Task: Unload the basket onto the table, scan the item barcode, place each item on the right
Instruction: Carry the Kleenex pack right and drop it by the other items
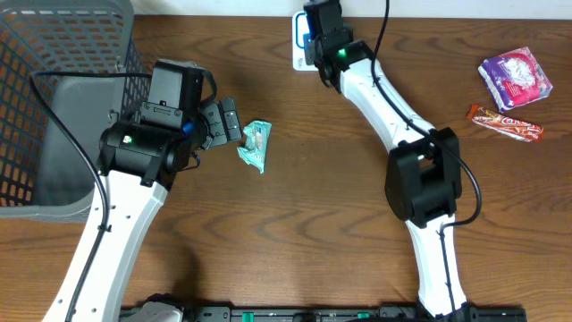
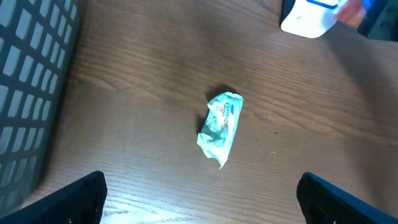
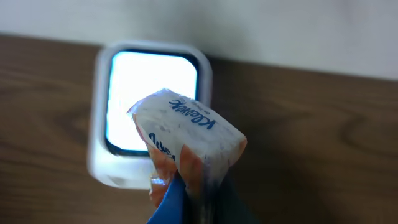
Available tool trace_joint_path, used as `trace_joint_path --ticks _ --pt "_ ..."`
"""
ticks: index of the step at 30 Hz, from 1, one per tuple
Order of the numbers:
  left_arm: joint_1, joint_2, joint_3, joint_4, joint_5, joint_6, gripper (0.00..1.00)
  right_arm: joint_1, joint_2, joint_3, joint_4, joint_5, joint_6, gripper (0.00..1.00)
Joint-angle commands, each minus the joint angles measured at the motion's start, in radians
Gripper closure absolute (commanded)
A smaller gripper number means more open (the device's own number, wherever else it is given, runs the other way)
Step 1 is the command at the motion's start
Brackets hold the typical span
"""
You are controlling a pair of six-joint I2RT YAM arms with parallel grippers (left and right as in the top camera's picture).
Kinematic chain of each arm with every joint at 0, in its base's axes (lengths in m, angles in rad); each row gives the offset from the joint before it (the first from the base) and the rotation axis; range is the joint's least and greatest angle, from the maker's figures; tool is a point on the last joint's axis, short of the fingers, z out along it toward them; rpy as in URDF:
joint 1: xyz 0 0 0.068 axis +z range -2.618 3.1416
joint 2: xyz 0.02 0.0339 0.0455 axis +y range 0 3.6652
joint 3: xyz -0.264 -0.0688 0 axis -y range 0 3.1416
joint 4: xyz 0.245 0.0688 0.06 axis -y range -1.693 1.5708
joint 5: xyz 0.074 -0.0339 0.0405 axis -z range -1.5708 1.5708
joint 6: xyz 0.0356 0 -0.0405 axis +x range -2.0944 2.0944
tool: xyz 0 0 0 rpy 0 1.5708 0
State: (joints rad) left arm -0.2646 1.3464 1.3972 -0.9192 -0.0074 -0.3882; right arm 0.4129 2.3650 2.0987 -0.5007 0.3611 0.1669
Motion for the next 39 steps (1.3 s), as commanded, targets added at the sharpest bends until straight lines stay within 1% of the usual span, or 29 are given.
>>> trace_joint_path --ticks 1,7,9,11,14,16,20,24,26,27,28,29,30,31,33,34,37,39 --pt "0.000 0.000 0.000 -0.004 -0.020 0.009 0.02 -0.049 -0.072 0.014 -0.040 0.199 -0.015 0.99" --pt "0.000 0.000 0.000 -0.004 -0.020 0.009 0.02 -0.194 -0.119 0.014 -0.249 0.461 -0.015 0.98" --pt "0.000 0.000 0.000 -0.004 -0.020 0.009 0.02 -0.252 -0.119 0.014 -0.330 0.504 -0.015 0.98" --pt "0.000 0.000 0.000 -0.004 -0.020 0.009 0.02 -0.319 -0.113 0.013 -0.416 0.468 -0.003 0.99" --pt "0.000 0.000 0.000 -0.004 -0.020 0.009 0.02 -0.409 -0.108 0.010 -0.491 0.392 -0.003 0.99" --pt "0.000 0.000 0.000 -0.004 -0.020 0.009 0.02 -0.468 -0.106 0.000 -0.511 0.365 0.012 0.99" --pt "0.000 0.000 0.000 -0.004 -0.020 0.009 0.02 -0.578 -0.106 -0.014 -0.547 0.366 0.114 0.99" --pt "0.000 0.000 0.000 -0.004 -0.020 0.009 0.02 -0.652 -0.105 -0.017 -0.563 0.330 0.155 0.99" --pt "0.000 0.000 0.000 -0.004 -0.020 0.009 0.02 -0.691 -0.105 -0.018 -0.564 0.232 0.154 0.90" --pt "0.000 0.000 0.000 -0.004 -0.020 0.009 0.02 -0.702 -0.105 -0.018 -0.566 0.196 0.154 0.85" --pt "0.000 0.000 0.000 -0.004 -0.020 0.009 0.02 -0.716 -0.105 -0.019 -0.570 0.151 0.154 0.77" --pt "0.000 0.000 0.000 -0.004 -0.020 0.009 0.02 -0.727 -0.105 -0.019 -0.573 0.115 0.154 0.65" --pt "0.000 0.000 0.000 -0.004 -0.020 0.009 0.02 -0.735 -0.105 -0.019 -0.575 0.085 0.154 0.46" --pt "0.000 0.000 0.000 -0.004 -0.020 0.009 0.02 -0.742 -0.105 -0.019 -0.577 0.054 0.154 0.34" --pt "0.000 0.000 0.000 -0.004 -0.020 0.009 0.02 -0.746 -0.107 -0.019 -0.583 0.014 0.150 0.20" --pt "0.000 0.000 0.000 -0.004 -0.020 0.009 0.02 -0.746 -0.111 -0.018 -0.590 0.010 0.151 0.16" --pt "0.000 0.000 0.000 -0.004 -0.020 0.009 0.02 -0.738 -0.137 -0.018 -0.605 -0.002 0.151 0.13" --pt "0.000 0.000 0.000 -0.004 -0.020 0.009 0.02 -0.724 -0.176 -0.018 -0.616 -0.039 0.150 0.07"
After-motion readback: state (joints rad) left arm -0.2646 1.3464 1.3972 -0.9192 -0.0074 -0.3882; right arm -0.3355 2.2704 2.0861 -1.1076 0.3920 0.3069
